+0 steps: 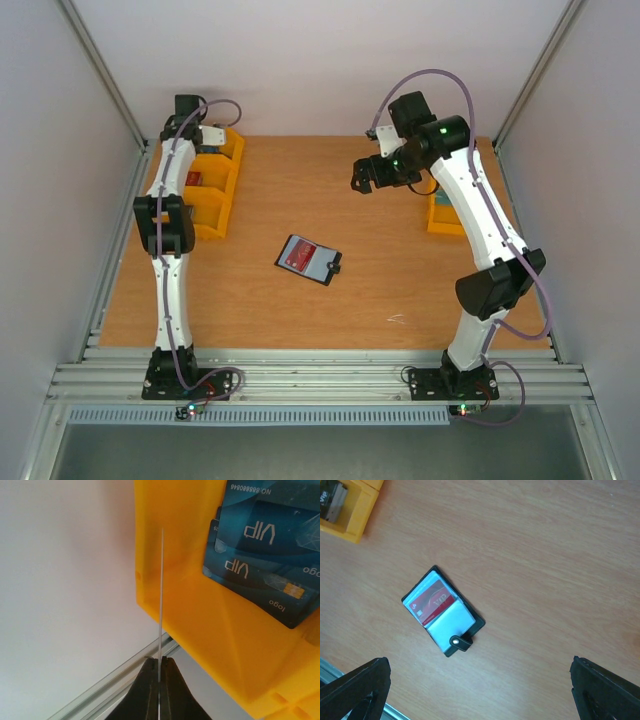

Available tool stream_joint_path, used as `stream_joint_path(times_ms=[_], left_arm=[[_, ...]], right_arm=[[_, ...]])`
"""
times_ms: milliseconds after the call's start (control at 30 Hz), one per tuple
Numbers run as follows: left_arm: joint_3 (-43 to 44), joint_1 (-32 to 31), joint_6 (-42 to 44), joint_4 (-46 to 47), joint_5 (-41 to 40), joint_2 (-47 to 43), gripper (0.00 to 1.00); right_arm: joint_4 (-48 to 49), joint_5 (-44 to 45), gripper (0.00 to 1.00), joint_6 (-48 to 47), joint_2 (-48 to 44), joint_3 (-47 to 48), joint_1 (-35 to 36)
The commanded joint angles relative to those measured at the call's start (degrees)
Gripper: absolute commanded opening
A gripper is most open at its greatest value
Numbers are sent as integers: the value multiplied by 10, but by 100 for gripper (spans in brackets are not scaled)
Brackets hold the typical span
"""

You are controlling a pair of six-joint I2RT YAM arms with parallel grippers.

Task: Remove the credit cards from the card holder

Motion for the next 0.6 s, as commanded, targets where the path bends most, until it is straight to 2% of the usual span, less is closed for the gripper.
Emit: stream_joint_path(times_ms=[0,367,433,567], left_arm=[[22,4,-4,58,-5,25,0],[29,4,-4,76,-16,52,0],[30,5,-11,68,-15,50,9],[9,5,-23,63,-6,28,38]], right_arm=[[7,-20,98,-12,8,1,-10],[8,-31,99,-14,10,0,-14],[7,-30,98,-13,9,0,-14],[6,-32,98,-12,6,0,-14]])
